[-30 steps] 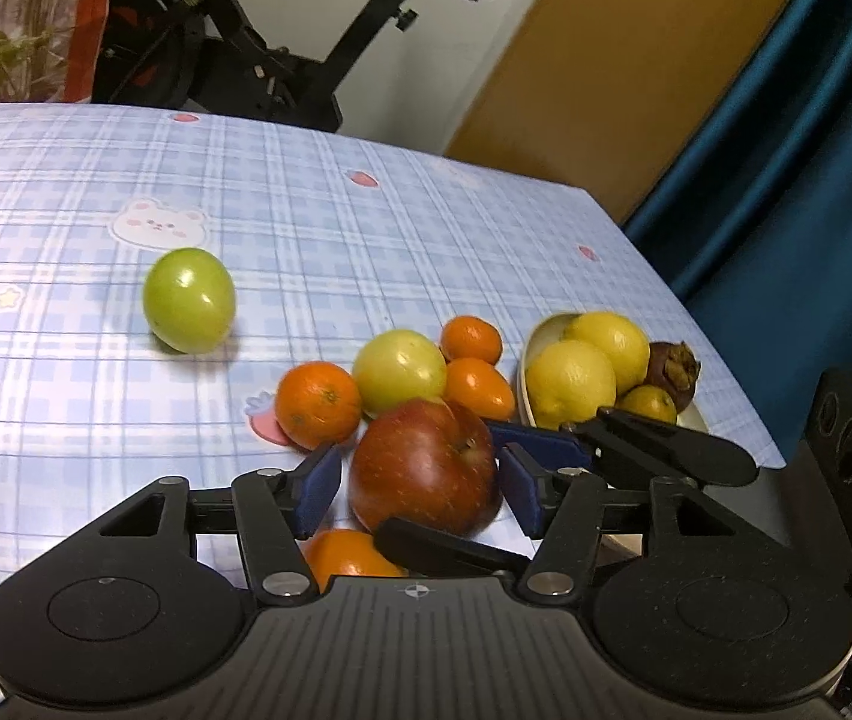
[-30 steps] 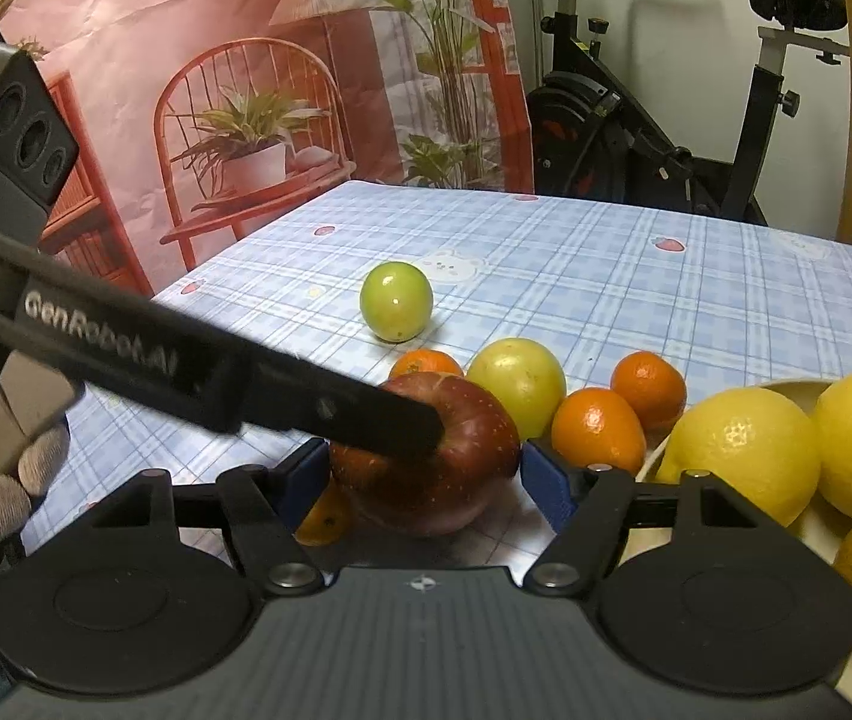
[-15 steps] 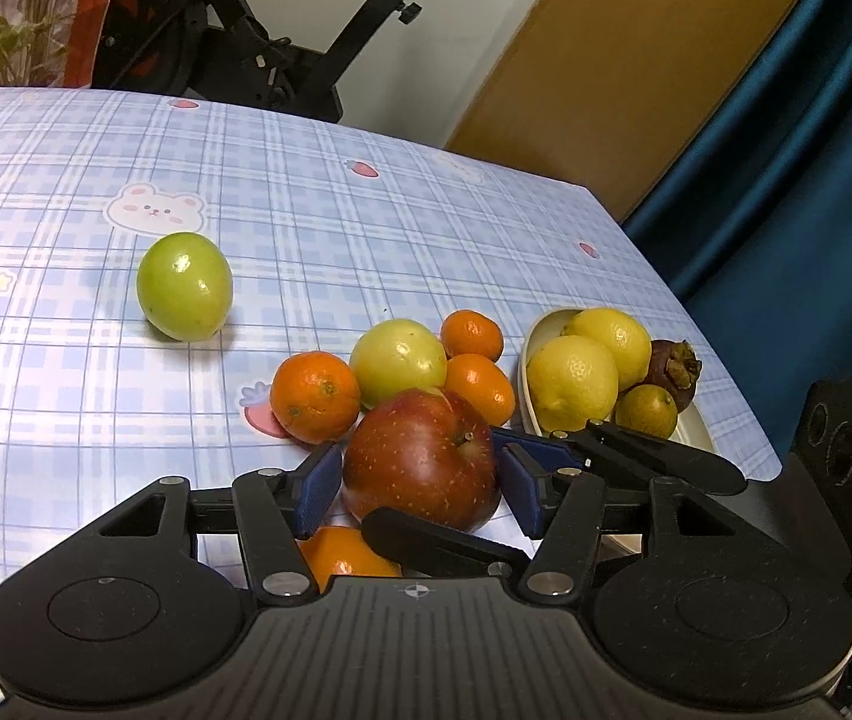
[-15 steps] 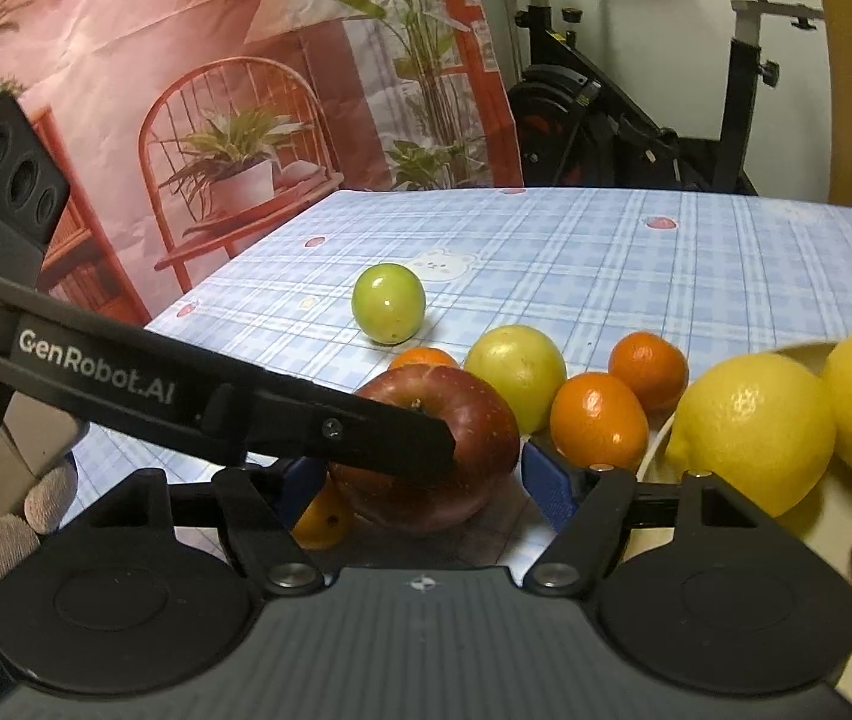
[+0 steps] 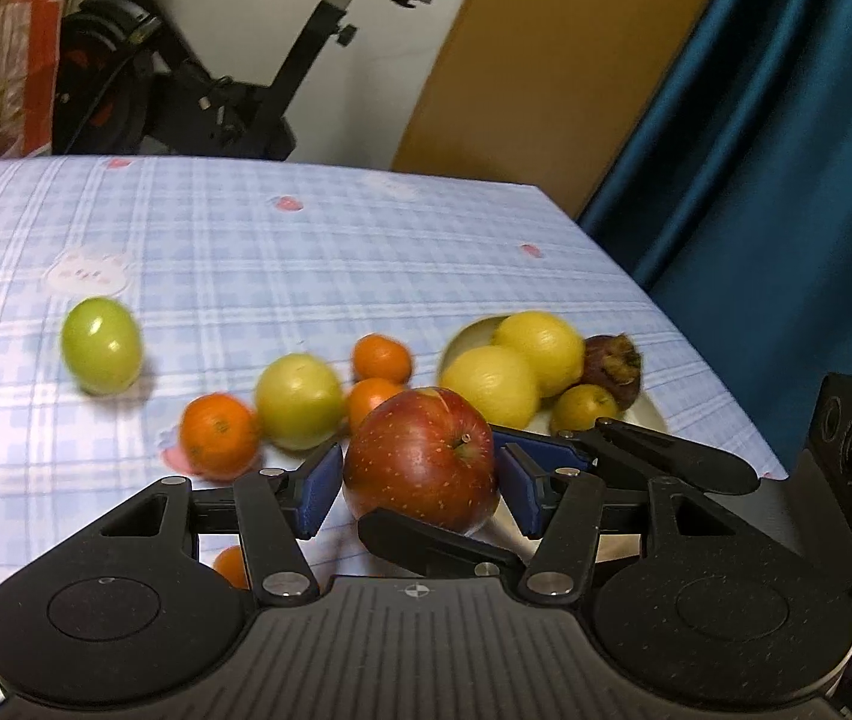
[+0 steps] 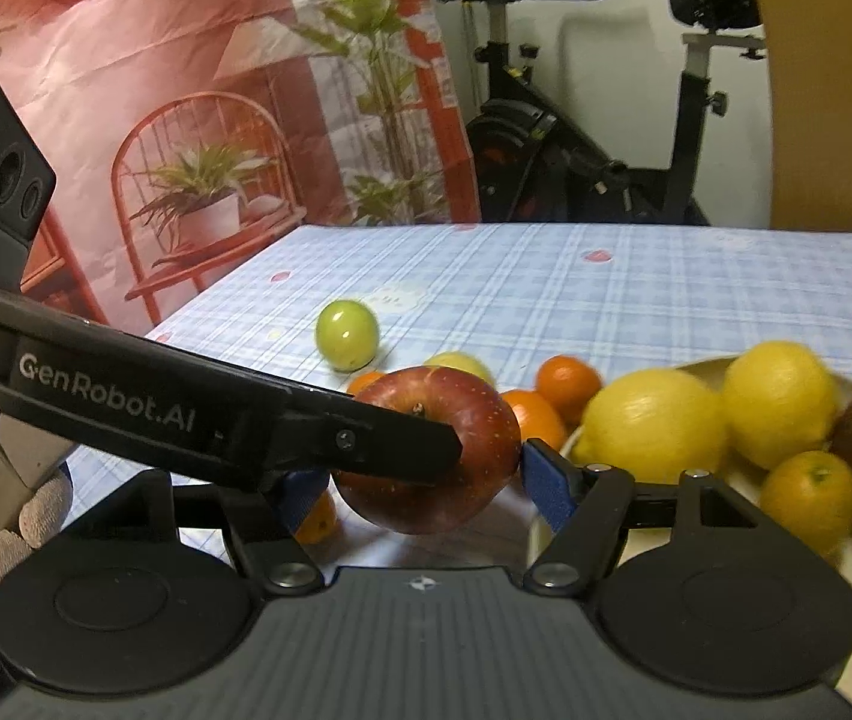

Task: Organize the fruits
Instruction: 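Carry the red apple onto the beige plate and open the left gripper, then move the left gripper back toward the tangerines on the tablecloth, then close the left gripper around a small orange tangerine, then carry the tangerine onto the beige plate and open the left gripper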

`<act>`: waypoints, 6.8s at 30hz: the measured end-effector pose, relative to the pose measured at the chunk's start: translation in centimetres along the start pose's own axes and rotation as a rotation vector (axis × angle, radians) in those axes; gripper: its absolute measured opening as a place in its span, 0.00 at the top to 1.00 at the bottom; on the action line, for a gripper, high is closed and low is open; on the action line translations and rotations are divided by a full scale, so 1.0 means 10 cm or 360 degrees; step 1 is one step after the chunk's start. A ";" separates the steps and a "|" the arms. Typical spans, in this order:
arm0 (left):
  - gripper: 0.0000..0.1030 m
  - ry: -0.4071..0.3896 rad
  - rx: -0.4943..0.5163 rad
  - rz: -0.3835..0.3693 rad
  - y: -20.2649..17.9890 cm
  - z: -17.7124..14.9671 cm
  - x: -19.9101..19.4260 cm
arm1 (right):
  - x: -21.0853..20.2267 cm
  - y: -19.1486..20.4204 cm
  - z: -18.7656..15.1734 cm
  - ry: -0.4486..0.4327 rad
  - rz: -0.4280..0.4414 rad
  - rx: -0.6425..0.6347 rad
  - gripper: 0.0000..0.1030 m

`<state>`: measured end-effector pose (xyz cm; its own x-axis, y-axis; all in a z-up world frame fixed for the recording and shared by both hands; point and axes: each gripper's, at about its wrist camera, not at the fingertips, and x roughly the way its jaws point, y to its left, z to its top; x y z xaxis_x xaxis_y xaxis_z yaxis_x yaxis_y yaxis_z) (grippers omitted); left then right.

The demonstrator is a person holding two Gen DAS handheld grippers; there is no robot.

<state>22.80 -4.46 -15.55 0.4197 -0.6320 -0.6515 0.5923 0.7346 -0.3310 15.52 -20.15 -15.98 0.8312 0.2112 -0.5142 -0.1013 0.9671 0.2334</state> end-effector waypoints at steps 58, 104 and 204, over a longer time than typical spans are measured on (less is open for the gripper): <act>0.42 0.0128 0.0134 -0.0192 -1.38 0.15 0.98 | -0.87 -0.91 -0.25 0.0069 -0.0589 0.0101 0.30; 0.43 -0.0397 -0.0151 0.0545 0.61 0.34 -0.84 | -0.05 0.27 0.26 -0.0009 -0.0059 -0.0319 0.55; 0.61 -0.0136 -0.0347 0.0319 0.42 -0.47 -0.17 | 0.56 0.28 -0.10 0.0344 -0.0121 -0.0486 0.62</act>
<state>21.38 0.88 -19.07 0.5750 -0.4808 -0.6620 0.3341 0.8765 -0.3464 19.35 -16.08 -19.01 0.7116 0.1308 -0.6903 -0.2292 0.9720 -0.0520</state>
